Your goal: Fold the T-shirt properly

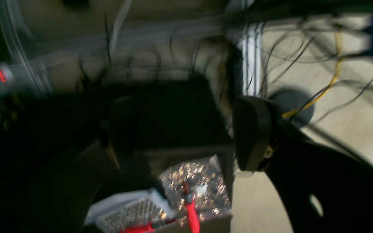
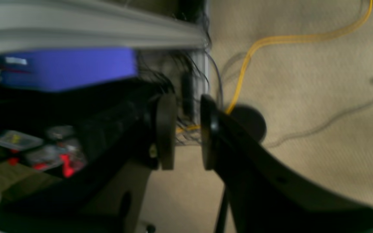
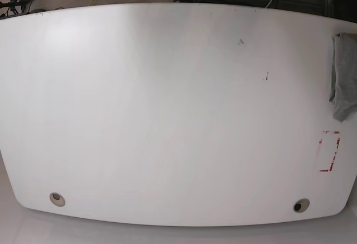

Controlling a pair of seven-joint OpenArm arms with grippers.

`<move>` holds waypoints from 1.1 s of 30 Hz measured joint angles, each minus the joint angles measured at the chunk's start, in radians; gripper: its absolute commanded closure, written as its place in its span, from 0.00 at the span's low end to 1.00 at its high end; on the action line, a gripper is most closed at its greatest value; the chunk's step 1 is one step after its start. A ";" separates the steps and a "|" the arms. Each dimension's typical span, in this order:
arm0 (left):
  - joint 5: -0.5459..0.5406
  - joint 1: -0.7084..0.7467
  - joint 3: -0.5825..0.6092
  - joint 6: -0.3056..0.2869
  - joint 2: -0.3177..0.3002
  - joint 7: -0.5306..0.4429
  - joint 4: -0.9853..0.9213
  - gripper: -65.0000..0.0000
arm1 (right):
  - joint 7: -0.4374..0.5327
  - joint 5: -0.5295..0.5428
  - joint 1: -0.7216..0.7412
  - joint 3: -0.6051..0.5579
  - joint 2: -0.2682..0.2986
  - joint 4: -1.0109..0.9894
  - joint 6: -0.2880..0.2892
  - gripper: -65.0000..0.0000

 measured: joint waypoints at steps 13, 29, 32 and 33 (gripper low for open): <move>0.003 -0.412 0.000 0.003 0.002 -0.009 -0.632 0.35 | 0.058 -0.207 0.270 -0.006 -0.002 -0.415 -0.193 0.81; 0.002 -0.600 0.103 0.003 0.006 0.155 -0.771 0.36 | 0.068 -0.330 0.472 -0.004 -0.009 -0.711 -0.354 0.80; 0.002 -0.603 0.103 0.004 0.005 0.155 -0.771 0.36 | 0.066 -0.330 0.479 -0.003 -0.015 -0.711 -0.362 0.80; 0.002 -0.603 0.103 0.003 0.005 0.155 -0.771 0.36 | 0.067 -0.330 0.479 -0.004 -0.018 -0.711 -0.362 0.80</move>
